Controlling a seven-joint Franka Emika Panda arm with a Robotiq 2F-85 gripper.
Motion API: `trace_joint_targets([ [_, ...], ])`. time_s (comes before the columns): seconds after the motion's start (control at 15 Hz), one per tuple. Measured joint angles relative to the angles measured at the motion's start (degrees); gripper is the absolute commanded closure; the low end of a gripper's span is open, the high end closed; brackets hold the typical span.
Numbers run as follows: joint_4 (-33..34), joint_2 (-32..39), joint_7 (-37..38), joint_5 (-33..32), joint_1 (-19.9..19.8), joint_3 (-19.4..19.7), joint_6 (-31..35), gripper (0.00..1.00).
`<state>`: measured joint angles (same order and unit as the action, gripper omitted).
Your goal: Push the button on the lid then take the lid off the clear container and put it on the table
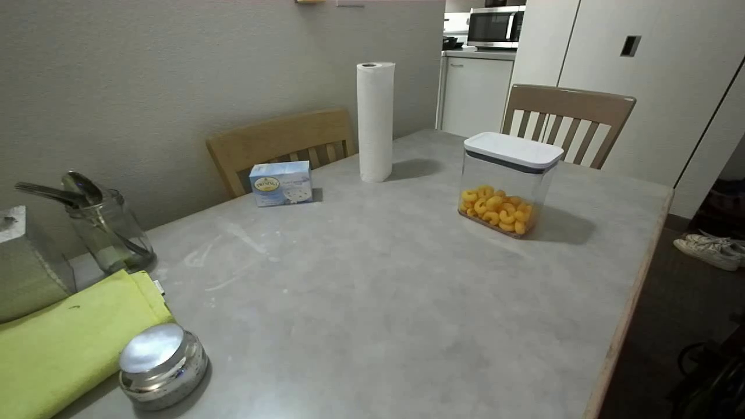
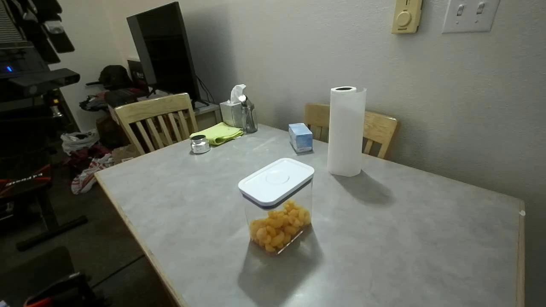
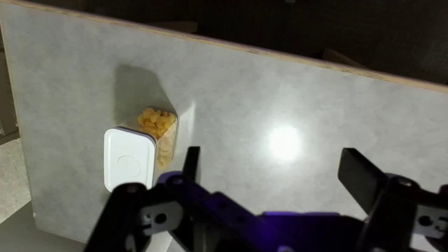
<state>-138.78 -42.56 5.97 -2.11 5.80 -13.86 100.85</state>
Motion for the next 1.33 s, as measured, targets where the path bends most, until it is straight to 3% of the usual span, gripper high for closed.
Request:
trace_joint_targets([
  [0.4, -0.06, 0.00, -0.99, -1.67, 0.18, 0.24, 0.36, 0.00],
  [0.6, -1.02, 0.00, -2.51, -5.11, 0.11, 2.53, 1.58, 0.00],
  [0.93, -4.48, -0.07, -4.49, -9.49, -1.38, 10.22, 6.69, 0.00],
  [1.33, -7.43, -0.08, -12.42, -9.42, -3.93, 21.14, 13.70, 0.00],
])
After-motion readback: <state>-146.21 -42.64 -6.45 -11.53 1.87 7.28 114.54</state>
